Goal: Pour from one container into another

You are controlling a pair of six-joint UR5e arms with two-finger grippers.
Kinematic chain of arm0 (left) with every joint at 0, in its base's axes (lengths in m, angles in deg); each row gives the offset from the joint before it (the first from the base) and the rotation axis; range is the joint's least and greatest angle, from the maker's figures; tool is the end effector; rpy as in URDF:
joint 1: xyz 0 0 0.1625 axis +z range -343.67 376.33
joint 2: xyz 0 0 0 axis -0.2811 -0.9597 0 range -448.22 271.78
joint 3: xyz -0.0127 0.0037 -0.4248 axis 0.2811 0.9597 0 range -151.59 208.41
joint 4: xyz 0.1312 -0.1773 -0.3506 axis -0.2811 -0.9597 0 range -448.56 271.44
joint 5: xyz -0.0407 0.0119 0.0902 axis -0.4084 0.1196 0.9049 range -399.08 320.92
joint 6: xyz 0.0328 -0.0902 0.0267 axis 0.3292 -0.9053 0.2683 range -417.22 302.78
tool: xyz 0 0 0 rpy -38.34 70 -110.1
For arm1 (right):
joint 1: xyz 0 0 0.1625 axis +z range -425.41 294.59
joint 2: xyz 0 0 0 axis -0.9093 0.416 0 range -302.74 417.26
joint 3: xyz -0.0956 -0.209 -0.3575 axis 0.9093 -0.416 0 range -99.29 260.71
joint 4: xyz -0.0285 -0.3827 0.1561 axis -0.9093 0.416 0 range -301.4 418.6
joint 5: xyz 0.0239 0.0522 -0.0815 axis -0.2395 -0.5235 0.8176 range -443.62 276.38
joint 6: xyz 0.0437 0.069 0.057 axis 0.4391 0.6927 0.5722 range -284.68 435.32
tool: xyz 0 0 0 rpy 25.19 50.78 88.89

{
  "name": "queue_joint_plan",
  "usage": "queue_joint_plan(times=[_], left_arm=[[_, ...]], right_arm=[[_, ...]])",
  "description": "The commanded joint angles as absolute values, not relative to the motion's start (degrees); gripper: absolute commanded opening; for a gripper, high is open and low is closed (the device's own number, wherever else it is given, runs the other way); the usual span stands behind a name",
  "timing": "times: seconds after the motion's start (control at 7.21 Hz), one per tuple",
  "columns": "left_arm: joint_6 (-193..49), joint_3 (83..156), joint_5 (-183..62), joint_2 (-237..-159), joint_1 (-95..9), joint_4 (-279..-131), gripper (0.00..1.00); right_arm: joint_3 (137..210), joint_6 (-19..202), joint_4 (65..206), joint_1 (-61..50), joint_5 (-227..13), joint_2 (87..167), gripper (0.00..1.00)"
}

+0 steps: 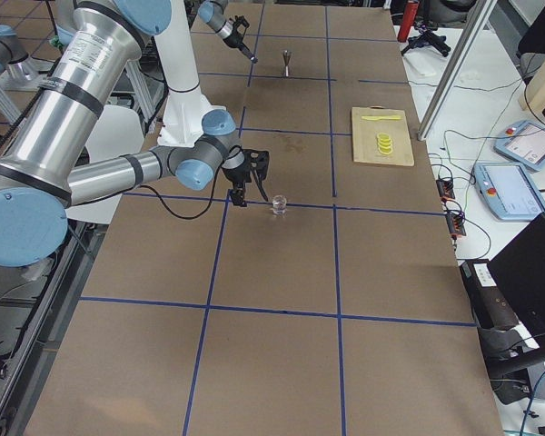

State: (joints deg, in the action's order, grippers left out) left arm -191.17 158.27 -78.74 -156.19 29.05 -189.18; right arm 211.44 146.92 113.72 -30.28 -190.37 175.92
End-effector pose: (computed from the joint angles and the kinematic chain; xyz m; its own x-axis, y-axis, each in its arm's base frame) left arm 0.3699 -0.1317 0.4448 0.4667 -0.3487 -0.8128 0.7515 0.6409 0.1566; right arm -0.1994 -0.2683 0.4457 0.6493 0.0874 0.7555 -0.1833 0.9821 0.0440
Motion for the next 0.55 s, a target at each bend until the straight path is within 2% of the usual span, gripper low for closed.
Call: queue_joint_plan(times=[0.0,0.42], left_arm=[[-190.8,158.0,-76.4,-156.5,25.1,-189.3,1.0],[-181.7,157.5,-75.5,-157.2,23.2,-188.8,1.0]], right_arm=[[211.4,147.9,113.7,-30.6,-190.3,175.6,1.0],[211.2,148.2,113.7,-30.7,-190.1,175.0,1.0]])
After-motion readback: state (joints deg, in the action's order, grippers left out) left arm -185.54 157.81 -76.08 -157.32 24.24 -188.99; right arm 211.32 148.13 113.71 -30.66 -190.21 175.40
